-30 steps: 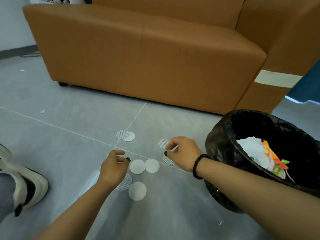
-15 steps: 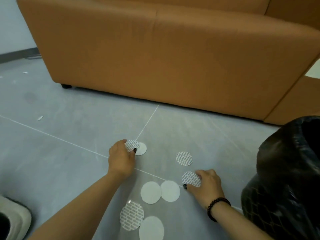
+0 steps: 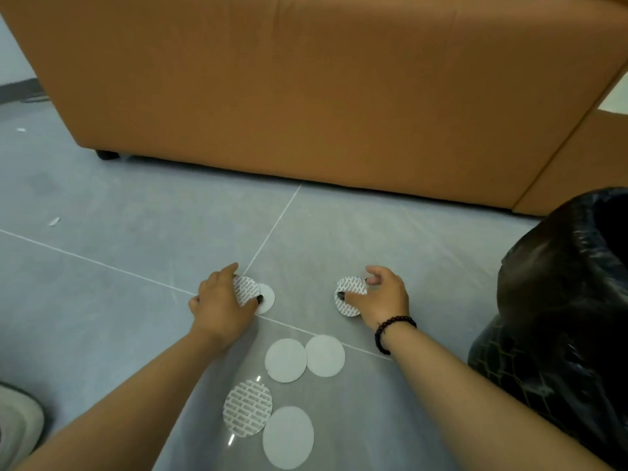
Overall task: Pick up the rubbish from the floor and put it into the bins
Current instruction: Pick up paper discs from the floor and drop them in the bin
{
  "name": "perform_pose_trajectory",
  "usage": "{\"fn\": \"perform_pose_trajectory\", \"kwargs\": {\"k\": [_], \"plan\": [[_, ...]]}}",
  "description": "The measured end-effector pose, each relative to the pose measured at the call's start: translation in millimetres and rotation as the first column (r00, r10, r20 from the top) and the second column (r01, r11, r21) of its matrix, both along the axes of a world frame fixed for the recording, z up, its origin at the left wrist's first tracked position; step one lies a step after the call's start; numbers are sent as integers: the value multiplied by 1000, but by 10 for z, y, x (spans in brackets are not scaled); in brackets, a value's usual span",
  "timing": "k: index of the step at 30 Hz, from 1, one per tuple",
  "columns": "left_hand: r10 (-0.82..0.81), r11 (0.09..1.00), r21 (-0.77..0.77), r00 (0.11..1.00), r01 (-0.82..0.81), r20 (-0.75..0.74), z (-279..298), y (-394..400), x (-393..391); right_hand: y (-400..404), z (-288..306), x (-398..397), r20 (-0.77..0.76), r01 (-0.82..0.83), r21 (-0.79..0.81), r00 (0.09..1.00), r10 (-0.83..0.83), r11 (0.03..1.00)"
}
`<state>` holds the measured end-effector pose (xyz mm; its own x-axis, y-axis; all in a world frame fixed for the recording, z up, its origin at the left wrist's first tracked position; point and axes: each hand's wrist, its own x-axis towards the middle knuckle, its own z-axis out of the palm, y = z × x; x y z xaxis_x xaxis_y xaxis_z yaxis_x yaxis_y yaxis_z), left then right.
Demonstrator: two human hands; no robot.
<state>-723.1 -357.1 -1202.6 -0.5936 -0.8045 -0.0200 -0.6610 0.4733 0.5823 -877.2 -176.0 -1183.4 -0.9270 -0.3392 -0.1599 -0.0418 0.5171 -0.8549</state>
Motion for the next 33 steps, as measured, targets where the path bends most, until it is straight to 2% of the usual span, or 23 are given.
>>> {"fn": "perform_pose_trajectory", "kwargs": {"k": [3, 5, 8, 11, 14, 16, 18, 21, 23, 24, 27, 30, 33], "plan": [[-47, 995, 74, 984, 61, -174, 52, 56, 107, -66, 2, -130, 61, -47, 239, 998, 34, 970], [-36, 993, 99, 974, 59, -223, 93, 75, 131, -49, 35, -147, 58, -69, 296, 997, 54, 953], [37, 988, 154, 976, -3, -215, 119, 74, 121, -3, 95, -119, 47, -69, 342, 997, 56, 937], [101, 975, 212, 981, -65, -166, 133, 54, 111, 62, 111, -73, 15, -9, 272, 1000, 5, 962], [122, 962, 260, 980, -78, -158, 169, 63, 145, 138, 176, 79, 49, 14, 54, 999, -16, 998], [95, 960, 275, 983, -49, -157, 265, 121, 210, 162, 191, 223, 151, -70, -50, 986, 76, 996], [54, 941, 339, 988, -3, -142, 391, 189, 291, 174, 208, 388, 219, -211, -40, 952, 215, 977], [-44, 824, 555, 989, 118, -144, 554, 257, 601, 57, 174, 713, 199, -491, 166, 866, 459, 855], [-142, 766, 624, 987, 157, -74, 604, 292, 815, -33, 175, 886, 159, -555, 278, 831, 532, 784], [-192, 768, 619, 981, 165, -24, 600, 320, 908, -69, 181, 948, 144, -551, 311, 832, 535, 774], [-258, 847, 506, 958, 162, 127, 482, 426, 1062, -126, 188, 1030, 94, -516, 379, 847, 523, 768], [-205, 902, 413, 966, 123, 160, 340, 542, 1103, -135, 187, 1060, 77, -498, 401, 855, 513, 769], [-165, 947, 309, 962, 92, 218, 313, 622, 1088, -103, 207, 1054, 58, -467, 348, 876, 478, 813]]}}
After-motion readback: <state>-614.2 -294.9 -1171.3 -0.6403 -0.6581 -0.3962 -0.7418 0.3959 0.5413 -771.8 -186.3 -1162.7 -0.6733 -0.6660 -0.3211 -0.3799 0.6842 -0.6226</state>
